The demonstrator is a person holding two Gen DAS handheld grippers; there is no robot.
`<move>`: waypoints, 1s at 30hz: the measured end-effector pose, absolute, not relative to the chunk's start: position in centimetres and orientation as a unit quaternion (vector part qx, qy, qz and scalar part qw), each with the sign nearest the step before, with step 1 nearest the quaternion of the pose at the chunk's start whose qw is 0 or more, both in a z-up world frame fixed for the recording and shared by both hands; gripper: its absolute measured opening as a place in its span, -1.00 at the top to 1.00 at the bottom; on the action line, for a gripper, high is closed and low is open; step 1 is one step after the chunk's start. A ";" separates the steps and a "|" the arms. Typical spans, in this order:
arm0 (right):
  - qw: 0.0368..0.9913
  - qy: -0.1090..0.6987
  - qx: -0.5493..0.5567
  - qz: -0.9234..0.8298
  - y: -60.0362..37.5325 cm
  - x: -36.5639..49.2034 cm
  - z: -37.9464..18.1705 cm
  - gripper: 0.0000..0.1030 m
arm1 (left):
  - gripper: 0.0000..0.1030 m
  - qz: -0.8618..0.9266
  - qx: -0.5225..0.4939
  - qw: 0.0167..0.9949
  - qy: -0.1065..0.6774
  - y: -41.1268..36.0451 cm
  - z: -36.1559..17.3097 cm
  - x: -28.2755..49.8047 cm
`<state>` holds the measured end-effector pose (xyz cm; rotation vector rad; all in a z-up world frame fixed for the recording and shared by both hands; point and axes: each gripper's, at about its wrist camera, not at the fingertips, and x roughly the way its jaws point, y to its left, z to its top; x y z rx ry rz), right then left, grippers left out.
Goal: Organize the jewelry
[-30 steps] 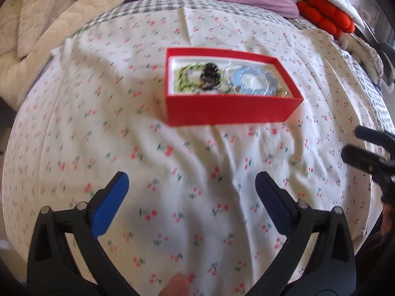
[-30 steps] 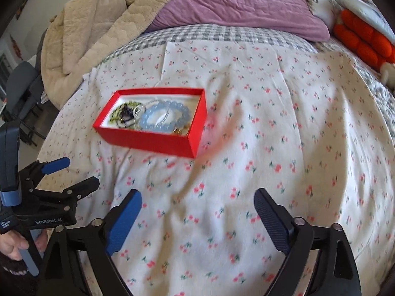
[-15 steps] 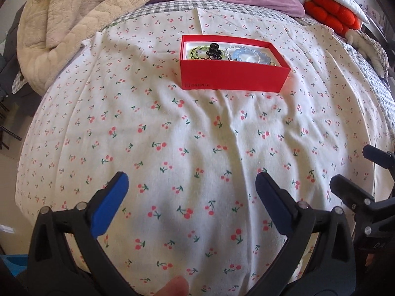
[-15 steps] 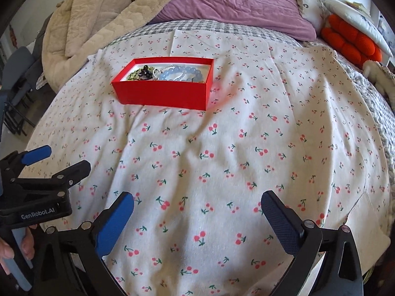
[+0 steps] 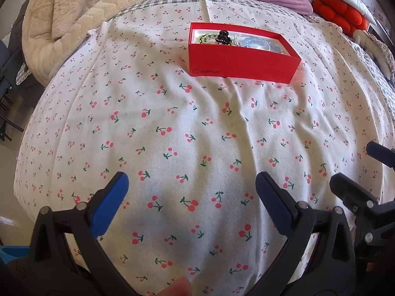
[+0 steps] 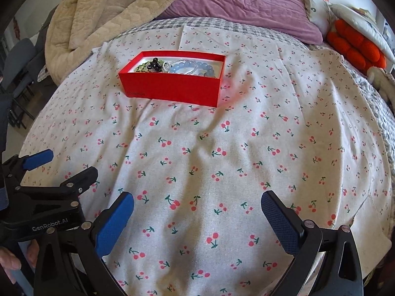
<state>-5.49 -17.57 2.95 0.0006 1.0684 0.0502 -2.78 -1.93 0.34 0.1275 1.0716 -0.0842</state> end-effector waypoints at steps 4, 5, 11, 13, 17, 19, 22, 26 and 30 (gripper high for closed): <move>0.859 0.512 0.003 0.028 -17.4 -5.2 2.8 -1.00 | -0.98 -0.041 0.059 0.856 0.512 -2.0 0.2 -2.6; 0.859 0.512 0.003 0.029 -17.4 -5.2 2.8 -1.00 | -0.98 -0.042 0.059 0.856 0.512 -2.1 0.2 -2.5; 0.860 0.509 -0.004 0.030 -17.1 -5.3 2.9 -1.00 | -0.98 -0.042 0.058 0.857 0.511 -2.2 0.2 -2.6; 0.861 0.508 -0.007 0.029 -17.0 -5.3 2.9 -1.00 | -0.98 -0.042 0.059 0.856 0.512 -2.2 0.2 -2.6; 0.861 0.508 -0.009 0.028 -17.0 -5.4 2.9 -1.00 | -0.98 -0.043 0.060 0.855 0.514 -2.1 0.0 -2.7; 0.861 0.508 -0.007 0.026 -17.1 -5.4 2.9 -1.00 | -0.98 -0.043 0.060 0.855 0.513 -2.1 0.0 -2.7; 0.860 0.510 -0.005 0.023 -17.3 -5.3 2.8 -1.00 | -0.99 -0.043 0.060 0.855 0.514 -2.1 0.0 -2.7; 0.859 0.511 -0.007 0.021 -17.4 -5.3 2.6 -1.00 | -0.98 -0.044 0.060 0.854 0.515 -2.0 0.0 -2.8; 0.860 0.511 -0.008 0.021 -17.3 -5.3 2.6 -1.00 | -0.98 -0.045 0.059 0.853 0.516 -1.9 0.0 -2.8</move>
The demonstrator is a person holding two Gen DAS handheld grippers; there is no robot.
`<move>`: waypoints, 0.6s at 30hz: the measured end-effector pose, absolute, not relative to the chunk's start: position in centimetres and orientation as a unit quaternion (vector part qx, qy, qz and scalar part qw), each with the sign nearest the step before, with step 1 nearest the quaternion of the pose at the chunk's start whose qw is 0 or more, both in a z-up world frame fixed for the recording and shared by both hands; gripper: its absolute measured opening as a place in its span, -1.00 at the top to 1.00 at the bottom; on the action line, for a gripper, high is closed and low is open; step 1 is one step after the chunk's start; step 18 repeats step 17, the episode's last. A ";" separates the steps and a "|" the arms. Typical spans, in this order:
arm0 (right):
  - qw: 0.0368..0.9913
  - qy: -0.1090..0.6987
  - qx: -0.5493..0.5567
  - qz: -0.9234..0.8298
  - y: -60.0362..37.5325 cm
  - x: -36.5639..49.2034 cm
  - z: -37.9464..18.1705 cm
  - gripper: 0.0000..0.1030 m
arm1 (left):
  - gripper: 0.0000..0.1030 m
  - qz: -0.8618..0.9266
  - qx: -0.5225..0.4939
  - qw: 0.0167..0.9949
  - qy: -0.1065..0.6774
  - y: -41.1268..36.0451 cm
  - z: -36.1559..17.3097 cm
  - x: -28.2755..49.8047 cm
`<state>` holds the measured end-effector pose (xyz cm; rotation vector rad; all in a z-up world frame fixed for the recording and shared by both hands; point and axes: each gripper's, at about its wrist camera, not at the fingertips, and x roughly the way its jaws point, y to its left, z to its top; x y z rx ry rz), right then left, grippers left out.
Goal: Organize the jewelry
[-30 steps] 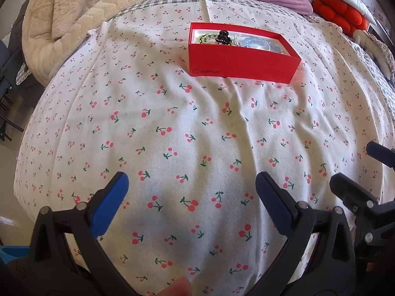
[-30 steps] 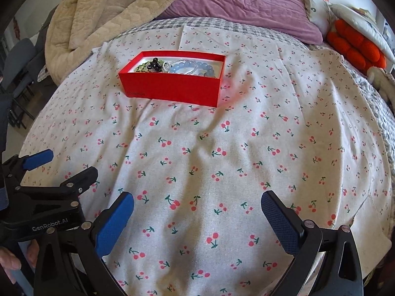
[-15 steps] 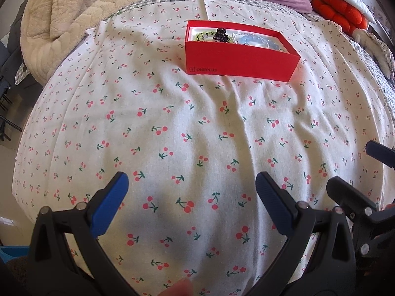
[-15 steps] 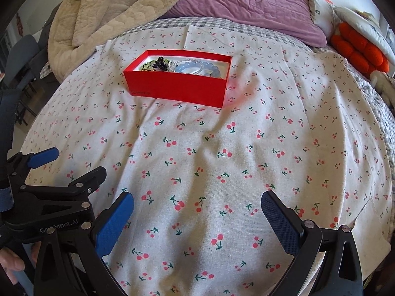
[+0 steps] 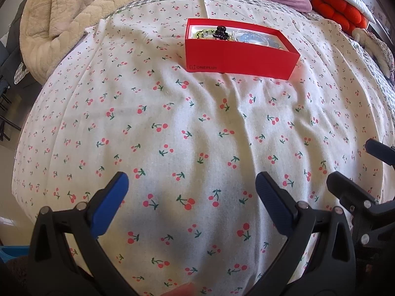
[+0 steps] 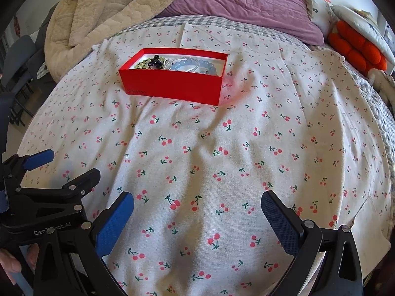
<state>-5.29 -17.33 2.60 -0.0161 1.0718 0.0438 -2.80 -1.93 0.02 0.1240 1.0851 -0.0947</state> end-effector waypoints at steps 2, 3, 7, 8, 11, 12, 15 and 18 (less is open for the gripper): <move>0.859 0.511 -0.007 0.021 -17.3 -5.3 2.6 -1.00 | -0.98 -0.045 0.058 0.853 0.516 -1.9 0.0 -2.8; 0.859 0.511 -0.007 0.020 -17.3 -5.3 2.5 -1.00 | -0.98 -0.045 0.058 0.853 0.517 -1.9 0.0 -2.8; 0.857 0.514 -0.010 0.019 -17.2 -5.1 2.3 -1.00 | -0.98 -0.051 0.053 0.851 0.521 -1.8 -0.1 -2.8; 0.857 0.515 -0.011 0.019 -17.2 -5.1 2.2 -1.00 | -0.98 -0.051 0.051 0.850 0.522 -1.8 -0.1 -2.7; 0.855 0.518 -0.015 0.015 -17.1 -4.9 1.8 -1.00 | -0.98 -0.049 0.049 0.847 0.527 -1.7 -0.4 -2.5; 0.855 0.518 -0.016 0.014 -17.1 -4.8 1.7 -1.00 | -0.98 -0.048 0.047 0.846 0.529 -1.6 -0.5 -2.5; 0.853 0.521 -0.020 0.010 -17.1 -4.6 1.4 -1.00 | -0.98 -0.048 0.043 0.847 0.528 -1.6 -0.4 -2.5; 0.853 0.522 -0.019 0.008 -17.1 -4.6 1.1 -1.00 | -0.98 -0.045 0.041 0.850 0.523 -1.5 -0.3 -2.4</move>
